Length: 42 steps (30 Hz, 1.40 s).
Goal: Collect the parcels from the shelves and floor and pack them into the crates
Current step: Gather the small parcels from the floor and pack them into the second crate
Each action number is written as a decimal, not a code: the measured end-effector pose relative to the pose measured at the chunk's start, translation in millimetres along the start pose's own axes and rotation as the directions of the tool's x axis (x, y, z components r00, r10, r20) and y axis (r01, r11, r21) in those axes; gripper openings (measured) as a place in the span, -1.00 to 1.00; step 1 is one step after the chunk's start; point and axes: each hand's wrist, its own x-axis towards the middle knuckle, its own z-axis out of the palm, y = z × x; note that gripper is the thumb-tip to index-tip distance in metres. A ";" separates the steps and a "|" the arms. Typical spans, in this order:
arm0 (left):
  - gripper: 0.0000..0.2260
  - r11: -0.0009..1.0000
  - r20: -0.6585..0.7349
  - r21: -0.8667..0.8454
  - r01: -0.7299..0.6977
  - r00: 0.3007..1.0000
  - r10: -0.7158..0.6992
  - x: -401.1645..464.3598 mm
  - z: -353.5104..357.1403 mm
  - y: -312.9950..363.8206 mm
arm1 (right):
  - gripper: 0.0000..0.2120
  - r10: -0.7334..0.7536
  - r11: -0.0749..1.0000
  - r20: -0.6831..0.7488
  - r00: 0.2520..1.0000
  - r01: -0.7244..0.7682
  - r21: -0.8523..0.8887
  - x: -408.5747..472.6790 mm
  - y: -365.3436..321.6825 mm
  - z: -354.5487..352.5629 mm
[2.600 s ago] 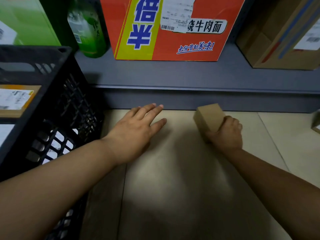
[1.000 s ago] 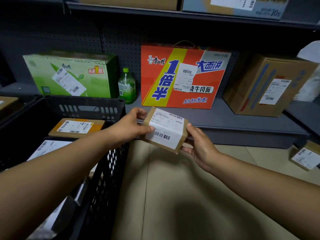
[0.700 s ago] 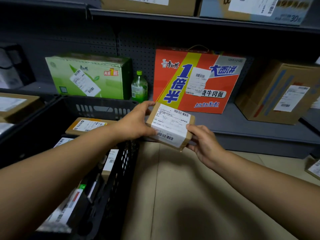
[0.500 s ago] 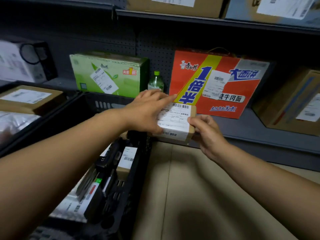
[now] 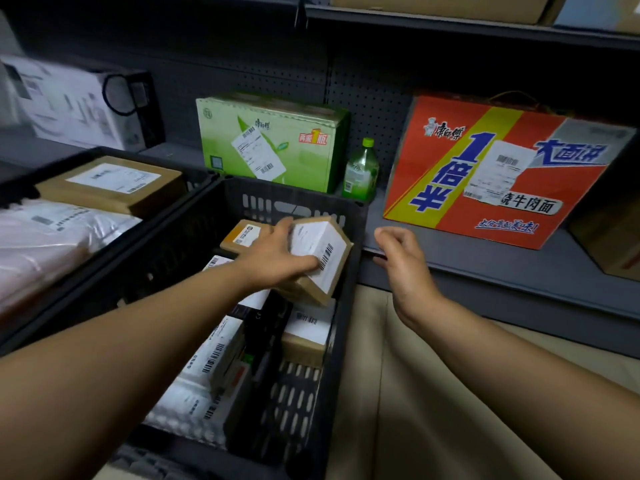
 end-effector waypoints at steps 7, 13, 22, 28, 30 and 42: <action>-0.26 0.987 0.089 0.158 0.035 0.995 -0.049 -0.3 44.0 -11.5 | -0.78 0.019 0.997 -0.022 1.000 -0.021 -0.074 1.6 19.0 1.4; -0.27 0.910 0.094 0.415 -0.013 0.995 -0.029 -1.4 74.3 -14.5 | -0.76 0.028 0.993 -0.031 0.999 -0.032 -0.112 -2.2 30.5 -0.1; 0.01 0.726 0.448 0.561 -0.398 0.883 0.138 -5.5 78.6 -36.6 | -0.79 0.046 0.986 -0.010 0.999 -0.047 -0.160 -2.6 42.4 0.4; -0.06 0.715 0.379 0.587 -0.381 0.909 0.174 -1.5 89.8 -41.4 | -0.70 0.016 0.971 0.093 0.996 0.007 -0.241 -5.5 48.6 5.1; -0.07 0.726 0.363 0.580 -0.371 0.915 0.178 -1.2 92.0 -43.5 | -0.62 -0.028 0.955 0.150 0.988 0.071 -0.289 -7.6 50.6 7.7; 0.06 0.698 0.390 0.609 -0.376 0.909 0.149 -4.4 86.8 -36.7 | -0.56 -0.064 0.882 0.235 0.970 0.165 -0.441 -16.5 41.0 -2.0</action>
